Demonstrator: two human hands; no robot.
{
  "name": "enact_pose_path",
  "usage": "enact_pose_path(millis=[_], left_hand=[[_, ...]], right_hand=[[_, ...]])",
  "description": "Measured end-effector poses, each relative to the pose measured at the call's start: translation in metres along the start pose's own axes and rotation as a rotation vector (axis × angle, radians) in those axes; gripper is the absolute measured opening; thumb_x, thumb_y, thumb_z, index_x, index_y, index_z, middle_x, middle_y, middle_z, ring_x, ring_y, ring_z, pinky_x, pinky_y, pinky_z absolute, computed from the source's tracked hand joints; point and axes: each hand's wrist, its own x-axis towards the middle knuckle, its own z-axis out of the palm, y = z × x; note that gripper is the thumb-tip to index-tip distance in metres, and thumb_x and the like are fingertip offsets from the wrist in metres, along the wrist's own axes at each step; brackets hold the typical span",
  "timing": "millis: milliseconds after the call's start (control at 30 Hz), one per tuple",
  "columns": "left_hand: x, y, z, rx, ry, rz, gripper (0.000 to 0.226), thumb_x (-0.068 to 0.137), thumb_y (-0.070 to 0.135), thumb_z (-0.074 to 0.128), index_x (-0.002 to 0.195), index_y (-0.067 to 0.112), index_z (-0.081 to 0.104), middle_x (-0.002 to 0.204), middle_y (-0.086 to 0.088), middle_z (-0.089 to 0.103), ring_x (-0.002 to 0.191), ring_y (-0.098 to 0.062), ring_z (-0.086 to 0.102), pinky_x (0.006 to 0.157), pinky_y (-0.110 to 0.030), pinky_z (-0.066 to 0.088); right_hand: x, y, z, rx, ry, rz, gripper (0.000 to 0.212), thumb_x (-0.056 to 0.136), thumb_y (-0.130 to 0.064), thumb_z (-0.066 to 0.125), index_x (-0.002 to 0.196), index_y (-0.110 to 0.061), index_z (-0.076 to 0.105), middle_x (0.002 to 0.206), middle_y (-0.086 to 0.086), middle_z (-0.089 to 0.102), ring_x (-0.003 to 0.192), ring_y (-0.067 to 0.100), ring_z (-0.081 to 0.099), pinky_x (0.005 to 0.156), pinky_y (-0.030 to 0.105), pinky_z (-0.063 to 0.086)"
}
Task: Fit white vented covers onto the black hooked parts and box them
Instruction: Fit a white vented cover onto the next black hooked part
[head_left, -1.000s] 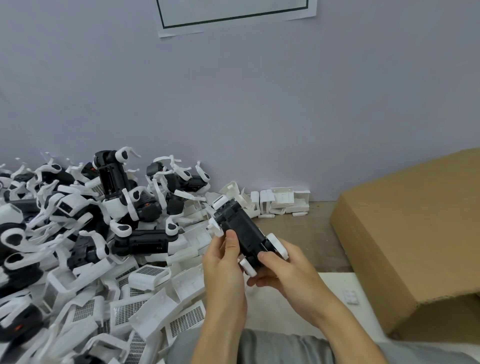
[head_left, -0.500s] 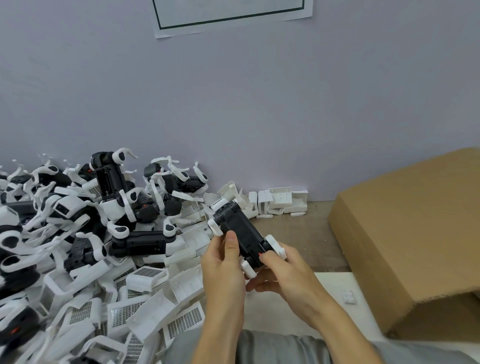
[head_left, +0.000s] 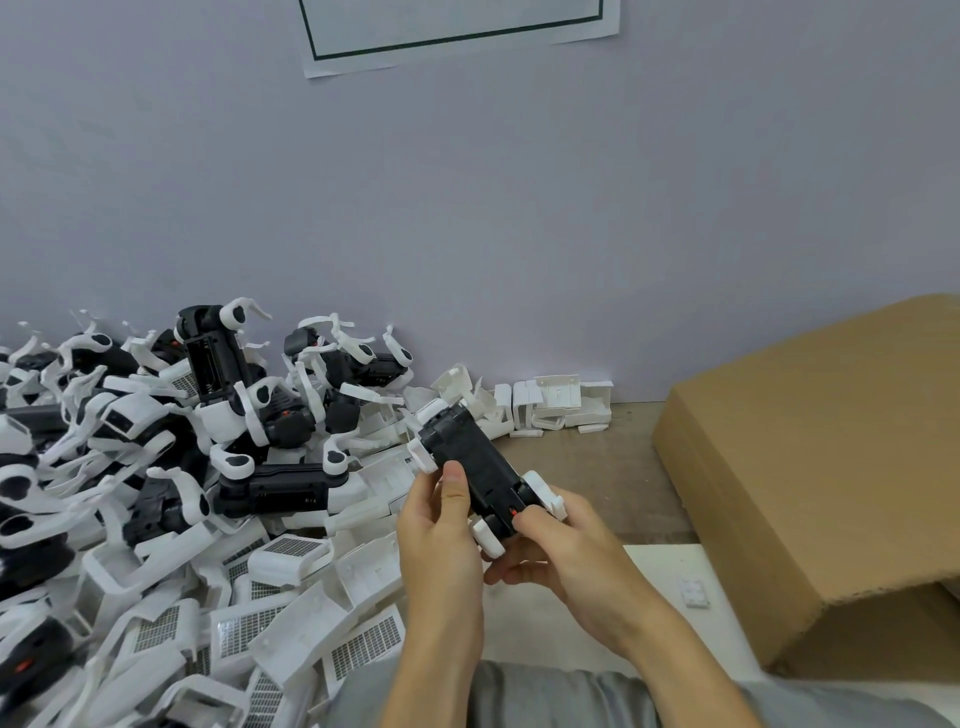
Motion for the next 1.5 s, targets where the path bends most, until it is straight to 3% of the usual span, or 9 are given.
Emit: enact_pose_path(millis=[167,333,500,633,767,967,1100,1367,1500], left_hand=[[-0.003,0.005,0.002,-0.086,-0.053,-0.051,0.024,0.091,0.043,0.057,0.097,0.022,0.065,0.087,-0.010,0.071,0.077,-0.030,0.061,0.055,-0.034,0.043],[-0.006,0.012,-0.002,-0.311,-0.171,-0.273,0.072,0.079,0.053,0.059,0.132,0.004,0.056,0.109,-0.017,0.073,0.068,-0.025,0.067,0.042,-0.024,0.044],[0.004,0.014,-0.006,-0.452,-0.042,-0.188,0.050,0.079,0.043,0.065,0.114,0.008,0.057,0.095,-0.014,0.058,0.073,-0.020,0.060,0.065,-0.031,0.051],[0.007,0.009,-0.007,-0.454,0.013,-0.240,0.031,0.093,0.045,0.059,0.104,0.016,0.060,0.081,-0.002,0.057,0.066,-0.015,0.055,0.055,-0.025,0.049],[0.008,0.003,-0.005,-0.401,0.012,-0.349,0.022,0.097,0.034,0.053,0.093,0.014,0.063,0.074,-0.004,0.060,0.060,-0.018,0.056,0.053,-0.028,0.044],[0.009,-0.003,0.000,-0.302,-0.058,-0.305,0.046,0.078,0.036,0.079,0.101,0.013,0.047,0.062,0.005,0.063,0.055,-0.016,0.062,0.054,-0.028,0.049],[0.008,-0.006,0.001,-0.249,-0.082,-0.313,0.064,0.058,0.040,0.082,0.108,0.012,0.051,0.072,0.005,0.069,0.068,-0.017,0.067,0.071,-0.036,0.052],[0.004,-0.008,-0.001,-0.181,-0.165,-0.351,0.057,0.057,0.049,0.084,0.104,0.018,0.069,0.078,0.007,0.071,0.071,-0.010,0.068,0.065,-0.026,0.052],[0.003,-0.007,-0.002,-0.112,-0.184,-0.338,0.049,0.058,0.048,0.092,0.091,0.017,0.075,0.075,0.005,0.071,0.069,-0.010,0.068,0.064,-0.029,0.054]], right_hand=[[-0.001,-0.003,0.002,0.056,-0.008,0.031,0.022,0.079,-0.030,0.053,0.075,-0.026,0.074,0.075,0.008,0.071,0.066,0.023,0.067,0.070,0.034,0.052],[-0.006,-0.005,-0.005,0.141,-0.135,0.132,0.028,0.080,-0.032,0.055,0.092,-0.013,0.072,0.084,0.015,0.068,0.073,0.025,0.064,0.068,0.031,0.048],[-0.010,-0.011,-0.021,-0.134,-0.048,0.203,0.034,0.083,-0.019,0.050,0.110,-0.013,0.070,0.098,0.005,0.075,0.083,0.019,0.070,0.073,0.029,0.051],[0.000,-0.010,-0.026,-0.445,0.344,0.152,0.024,0.094,-0.012,0.053,0.101,-0.029,0.069,0.098,-0.001,0.074,0.085,0.011,0.070,0.076,0.026,0.055],[0.034,-0.030,-0.039,-0.610,0.442,0.066,0.020,0.093,-0.018,0.056,0.108,-0.024,0.068,0.102,-0.010,0.067,0.080,-0.001,0.062,0.055,0.004,0.041],[0.120,-0.066,-0.068,-0.867,0.646,0.106,0.036,0.091,-0.014,0.057,0.124,-0.003,0.063,0.124,0.011,0.066,0.119,0.028,0.059,0.096,0.031,0.046],[0.159,-0.053,-0.083,-0.996,0.648,0.235,0.015,0.090,-0.017,0.061,0.087,-0.005,0.055,0.095,0.011,0.053,0.092,0.025,0.051,0.077,0.030,0.041],[0.184,-0.020,-0.098,-1.104,0.693,0.198,0.022,0.087,-0.025,0.069,0.102,-0.009,0.066,0.109,0.013,0.067,0.105,0.035,0.061,0.077,0.034,0.049],[0.173,-0.025,-0.101,-1.030,0.720,0.053,0.009,0.090,-0.019,0.059,0.091,-0.012,0.054,0.093,0.011,0.060,0.088,0.032,0.056,0.060,0.032,0.039]])
